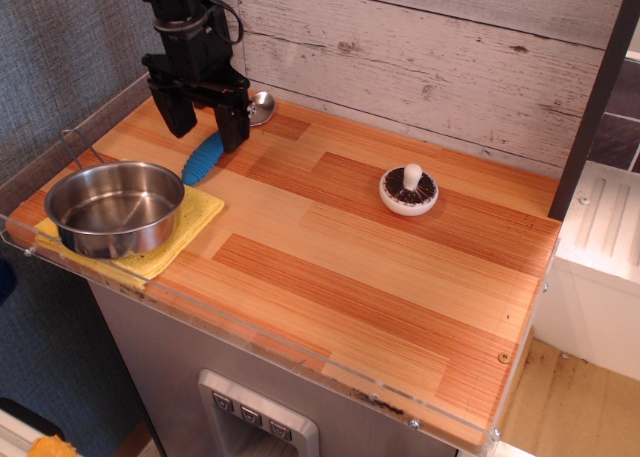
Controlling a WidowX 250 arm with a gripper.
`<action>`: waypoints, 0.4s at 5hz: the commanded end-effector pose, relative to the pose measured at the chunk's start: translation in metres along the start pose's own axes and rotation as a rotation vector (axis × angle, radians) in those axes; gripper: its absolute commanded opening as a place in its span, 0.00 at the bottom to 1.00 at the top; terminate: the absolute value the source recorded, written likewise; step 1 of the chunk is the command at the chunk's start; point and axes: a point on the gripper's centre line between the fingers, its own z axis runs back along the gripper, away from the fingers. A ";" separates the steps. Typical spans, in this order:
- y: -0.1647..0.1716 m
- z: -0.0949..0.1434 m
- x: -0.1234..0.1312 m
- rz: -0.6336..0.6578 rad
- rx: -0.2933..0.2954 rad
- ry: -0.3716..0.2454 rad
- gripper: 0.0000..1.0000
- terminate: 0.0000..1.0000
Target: Take the spoon and place it next to silver vessel.
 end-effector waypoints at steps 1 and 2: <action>0.017 0.004 0.015 0.016 0.036 -0.040 1.00 0.00; 0.018 -0.006 0.013 0.020 0.036 -0.028 1.00 0.00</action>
